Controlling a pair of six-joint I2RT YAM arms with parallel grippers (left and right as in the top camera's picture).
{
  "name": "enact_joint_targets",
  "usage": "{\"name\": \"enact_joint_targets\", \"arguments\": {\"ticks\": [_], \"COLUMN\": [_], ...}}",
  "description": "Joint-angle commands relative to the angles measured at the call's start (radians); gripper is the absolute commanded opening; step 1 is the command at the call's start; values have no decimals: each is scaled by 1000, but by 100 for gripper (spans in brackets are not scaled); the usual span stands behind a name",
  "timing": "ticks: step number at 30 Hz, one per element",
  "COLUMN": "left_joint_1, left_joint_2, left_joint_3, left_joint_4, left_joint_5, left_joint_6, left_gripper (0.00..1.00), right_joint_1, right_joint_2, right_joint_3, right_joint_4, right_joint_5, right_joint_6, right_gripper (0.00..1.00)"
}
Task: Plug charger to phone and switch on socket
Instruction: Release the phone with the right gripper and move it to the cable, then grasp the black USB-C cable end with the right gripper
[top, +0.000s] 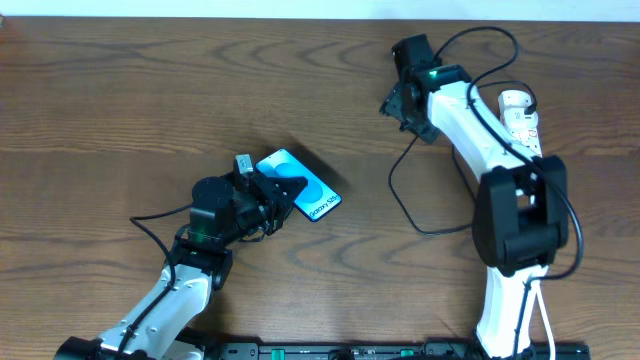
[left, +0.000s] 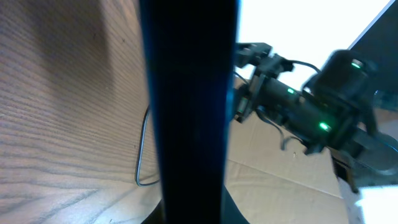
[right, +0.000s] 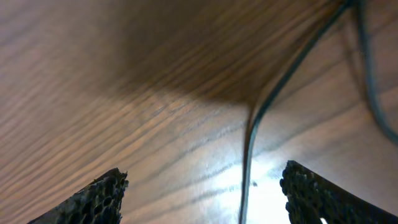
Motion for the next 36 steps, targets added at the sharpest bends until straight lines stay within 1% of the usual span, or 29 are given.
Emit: {"name": "enact_joint_targets", "arguments": {"ticks": [1, 3, 4, 6, 7, 9, 11, 12, 13, 15, 16, 17, 18, 19, 20, 22, 23, 25, 26, 27, 29, 30, 31, 32, 34, 35, 36], "left_joint_1": [3, 3, 3, 3, 3, 3, 3, 3, 3, 3, 3, 3, 3, 3, 3, 3, 3, 3, 3, 3, 3, 3, 3, 3, 3, 3, 3], "left_joint_2": [-15, -15, -15, -15, -15, -15, -15, -15, -15, -15, -15, -14, -15, -15, -14, -15, -14, -15, -15, -14, -14, -14, -14, -15, -14, -14, -14], "left_joint_3": [24, 24, 24, 24, 24, 24, 24, 24, 24, 24, 24, 24, 24, 24, 24, 24, 24, 25, 24, 24, 24, 24, 24, 24, 24, 24, 24], "left_joint_4": [15, 15, 15, 15, 15, 15, 15, 15, 15, 15, 15, 15, 15, 15, 15, 15, 15, 15, 15, 15, 15, 15, 15, 15, 15, 15, 15], "left_joint_5": [-2, -1, -1, -1, -2, -2, -1, -1, -1, -2, -2, -2, -2, -2, -2, -2, -2, -2, -2, -2, -2, -2, -2, -2, -1, -1, -1], "left_joint_6": [14, 14, 14, 16, 26, 50, 55, 55, 55, 55, 55, 55, 55, 55, 55, 55, 55, 55, 55, 55, 55, 55, 55, 55, 55, 55, 55], "left_gripper": [8, 8, 8, 8, 8, 8, 8, 8, 8, 8, 8, 8, 7, 8, 8, 8, 8, 8, 8, 8, 8, 8, 8, 8, 8, 8, 8], "right_joint_1": [-8, -9, -10, -12, -13, -13, -13, -13, -11, -10, -5, 3, 13, 22, 39, 61, 82, 106, 121, 140, 155, 159, 160, 157, 144, 126, 111], "right_joint_2": [61, 85, 98, 119, 142, 169, 190, 204, 214, 218, 219, 219, 219, 219, 219, 219, 219, 219, 219, 219, 219, 219, 219, 219, 219, 219, 219], "right_joint_3": [18, 18, 18, 18, 18, 18, 18, 17, 17, 16, 16, 16, 16, 16, 15, 14, 2, -12, -26, -42, -47, -47, -45, -38, -38, -38, -38], "right_joint_4": [6, 8, 13, 16, 18, 17, 15, 11, 8, 5, 5, 2, -19, -54, -126, -219, -292, -353, -373, -375, -342, -317, -297, -273, -246, -226, -211], "right_joint_5": [6, 7, 6, 6, 6, 2, -15, -34, -52, -120, -167, -222, -270, -283, -273, -241, -198, -175, -173, -172, -150, -136, -126, -126, -112, -96, -93], "right_joint_6": [41, 48, 47, 48, 48, 47, 47, 47, 46, -11, -87, -190, -288, -346, -408, -452, -455, -455, -455, -455, -455, -451, -439, -417, -343, -259, -220], "right_gripper": [76, 75, 73, 63, 62, 63, 59, 43, 38, 17, 8, 1, 1, 1, 1, 1, 6, 9, 13, 27, 42, 51, 65, 67, 78, 83, 83]}}
